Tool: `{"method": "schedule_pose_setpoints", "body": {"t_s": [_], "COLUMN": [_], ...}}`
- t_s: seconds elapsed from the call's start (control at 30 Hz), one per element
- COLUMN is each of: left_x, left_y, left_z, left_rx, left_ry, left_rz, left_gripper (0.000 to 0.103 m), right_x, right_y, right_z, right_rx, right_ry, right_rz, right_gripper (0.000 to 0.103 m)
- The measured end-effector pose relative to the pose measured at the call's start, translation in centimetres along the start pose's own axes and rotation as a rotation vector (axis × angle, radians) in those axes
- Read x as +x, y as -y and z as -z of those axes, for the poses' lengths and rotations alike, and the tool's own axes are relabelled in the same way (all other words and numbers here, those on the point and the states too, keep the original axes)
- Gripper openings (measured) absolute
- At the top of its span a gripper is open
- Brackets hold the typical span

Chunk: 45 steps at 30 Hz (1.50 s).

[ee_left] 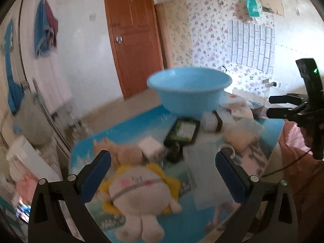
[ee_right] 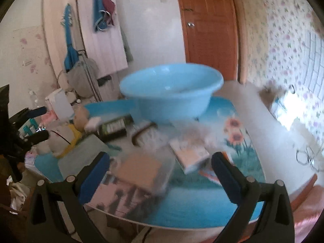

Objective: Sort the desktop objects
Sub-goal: 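Grasp the plush toy with the left tool while the right tool grasps the snack packet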

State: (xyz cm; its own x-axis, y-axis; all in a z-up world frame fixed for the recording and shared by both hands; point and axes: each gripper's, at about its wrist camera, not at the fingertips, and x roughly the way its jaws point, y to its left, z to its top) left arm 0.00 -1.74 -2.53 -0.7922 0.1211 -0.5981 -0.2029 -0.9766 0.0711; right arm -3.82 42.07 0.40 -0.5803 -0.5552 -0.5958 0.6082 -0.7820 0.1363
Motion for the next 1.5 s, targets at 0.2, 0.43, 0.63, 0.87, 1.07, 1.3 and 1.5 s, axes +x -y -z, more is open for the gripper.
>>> {"method": "schedule_pose_setpoints", "body": {"t_s": [0.2,0.43,0.63,0.87,1.07,1.3,1.5], "left_x": [1.2,2.0,3.5,4.2,5.1,5.3,4.8], "left_y": [-1.7,-3.2,-3.6,-3.5,-2.9,-3.0,-3.2], "left_z": [2.0,3.0,3.8,3.7,3.6,3.8,4.0], "left_rx": [-0.047,-0.088,-0.096,-0.121,-0.106,-0.12,-0.126], "left_ry": [-0.097,-0.136,-0.178,-0.16,-0.156,-0.152,-0.139], "left_rz": [-0.04,-0.071,-0.074,-0.076,-0.099,-0.11,-0.089], "left_gripper": [0.103,0.103,0.103,0.103,0.103,0.103,0.103], "right_x": [0.7,1.1,2.0,3.1,4.2,4.8,4.6], "right_y": [1.3,3.8,5.9,6.5,5.8,5.9,6.1], "right_z": [0.9,0.5,0.7,1.2,1.6,1.5,1.5], "right_rx": [0.016,0.035,0.037,0.098,0.063,0.076,0.084], "right_ry": [-0.041,-0.049,-0.076,-0.12,-0.154,-0.164,-0.164], "right_rz": [0.068,0.14,0.213,0.188,0.207,0.201,0.197], "right_gripper": [0.1,0.097,0.092,0.09,0.086,0.063,0.057]}}
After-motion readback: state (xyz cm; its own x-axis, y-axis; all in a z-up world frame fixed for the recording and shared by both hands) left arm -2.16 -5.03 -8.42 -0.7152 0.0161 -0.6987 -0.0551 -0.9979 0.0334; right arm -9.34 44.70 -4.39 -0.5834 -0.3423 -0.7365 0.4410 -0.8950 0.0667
